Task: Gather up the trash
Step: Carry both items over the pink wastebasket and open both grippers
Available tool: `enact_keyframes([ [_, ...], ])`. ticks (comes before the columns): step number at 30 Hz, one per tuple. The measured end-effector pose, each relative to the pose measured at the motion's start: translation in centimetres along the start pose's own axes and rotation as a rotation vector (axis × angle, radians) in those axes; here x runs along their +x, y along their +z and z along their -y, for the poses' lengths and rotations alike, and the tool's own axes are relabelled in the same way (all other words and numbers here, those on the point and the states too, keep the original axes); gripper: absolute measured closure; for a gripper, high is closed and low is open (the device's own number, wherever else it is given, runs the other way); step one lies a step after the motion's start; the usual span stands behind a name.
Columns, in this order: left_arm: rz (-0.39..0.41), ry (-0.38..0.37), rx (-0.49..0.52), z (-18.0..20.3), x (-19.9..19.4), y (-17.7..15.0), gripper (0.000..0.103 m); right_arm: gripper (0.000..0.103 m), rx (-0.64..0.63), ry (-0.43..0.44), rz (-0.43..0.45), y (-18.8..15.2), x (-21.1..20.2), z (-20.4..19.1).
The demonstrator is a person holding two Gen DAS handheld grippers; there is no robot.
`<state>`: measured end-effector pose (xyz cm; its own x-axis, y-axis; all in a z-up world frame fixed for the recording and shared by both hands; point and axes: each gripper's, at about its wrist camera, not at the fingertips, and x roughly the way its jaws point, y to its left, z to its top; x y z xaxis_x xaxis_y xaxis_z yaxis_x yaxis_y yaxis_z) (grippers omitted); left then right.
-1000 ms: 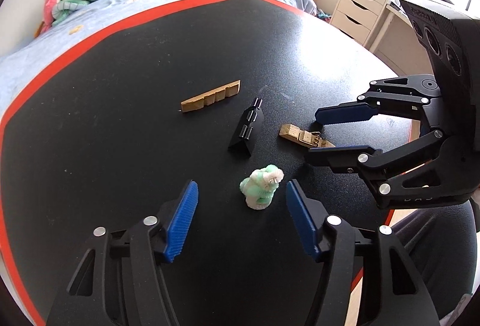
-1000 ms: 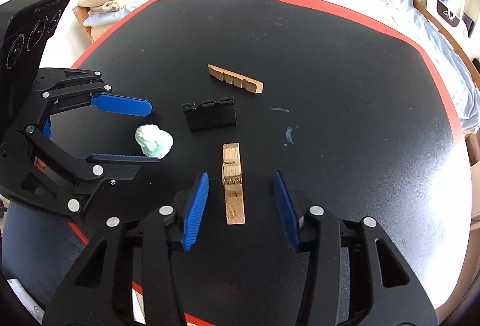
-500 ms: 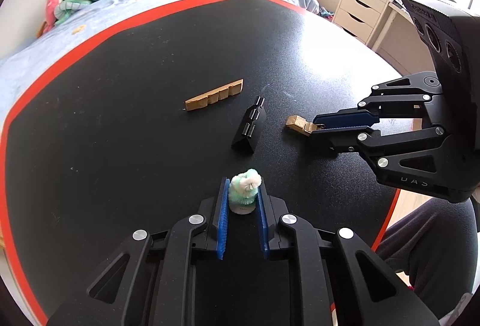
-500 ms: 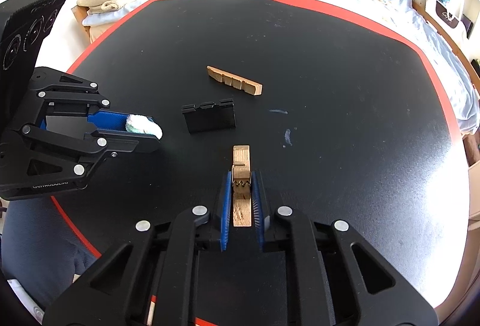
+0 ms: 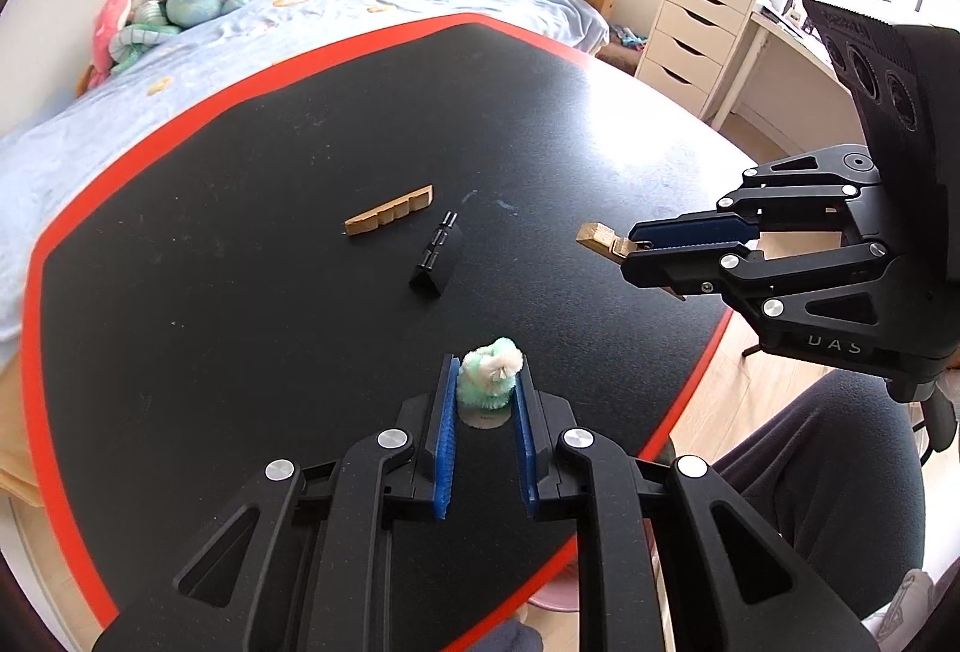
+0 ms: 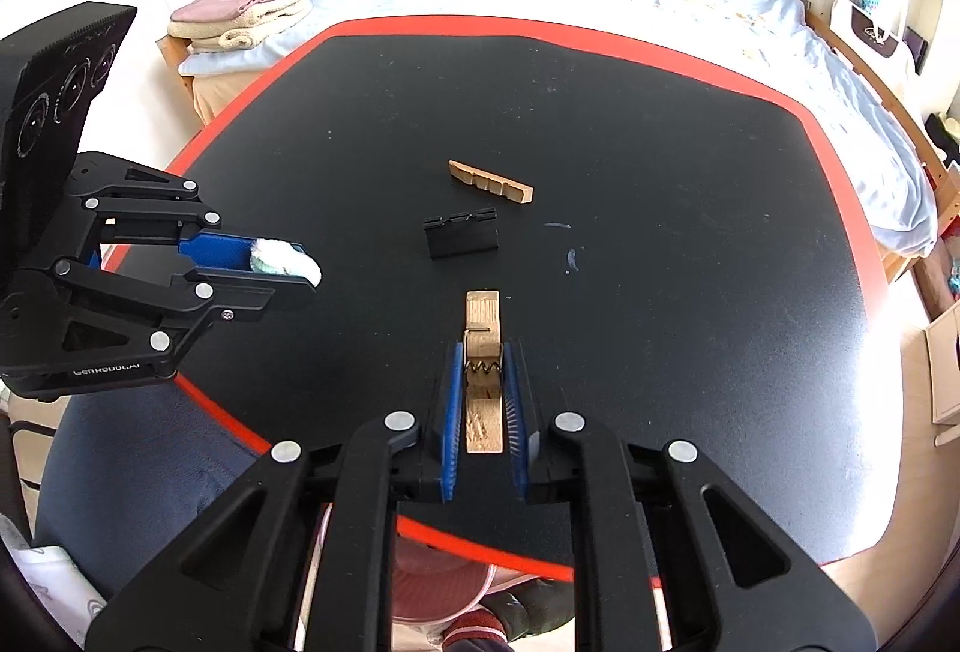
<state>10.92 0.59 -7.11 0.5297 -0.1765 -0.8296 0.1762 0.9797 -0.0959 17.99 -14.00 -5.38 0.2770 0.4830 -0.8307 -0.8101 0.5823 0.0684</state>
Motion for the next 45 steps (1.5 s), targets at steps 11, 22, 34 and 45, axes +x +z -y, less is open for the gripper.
enact_keyframes([
  [11,0.025,-0.037,0.023,3.5,-3.6,-2.4,0.086,0.09,0.013,0.012,0.025,-4.1,-5.6,-2.8],
  [22,0.005,-0.075,0.028,6.4,-4.6,-5.5,0.086,0.09,0.05,0.029,-0.011,-9.1,-7.9,-4.9],
  [34,-0.017,-0.093,0.033,8.5,-4.7,-7.5,0.086,0.09,0.069,0.044,-0.015,-11.7,-8.9,-5.9],
  [45,-0.019,-0.088,0.041,8.9,-4.9,-8.0,0.049,0.062,0.071,0.054,-0.015,-12.4,-9.3,-5.6],
])
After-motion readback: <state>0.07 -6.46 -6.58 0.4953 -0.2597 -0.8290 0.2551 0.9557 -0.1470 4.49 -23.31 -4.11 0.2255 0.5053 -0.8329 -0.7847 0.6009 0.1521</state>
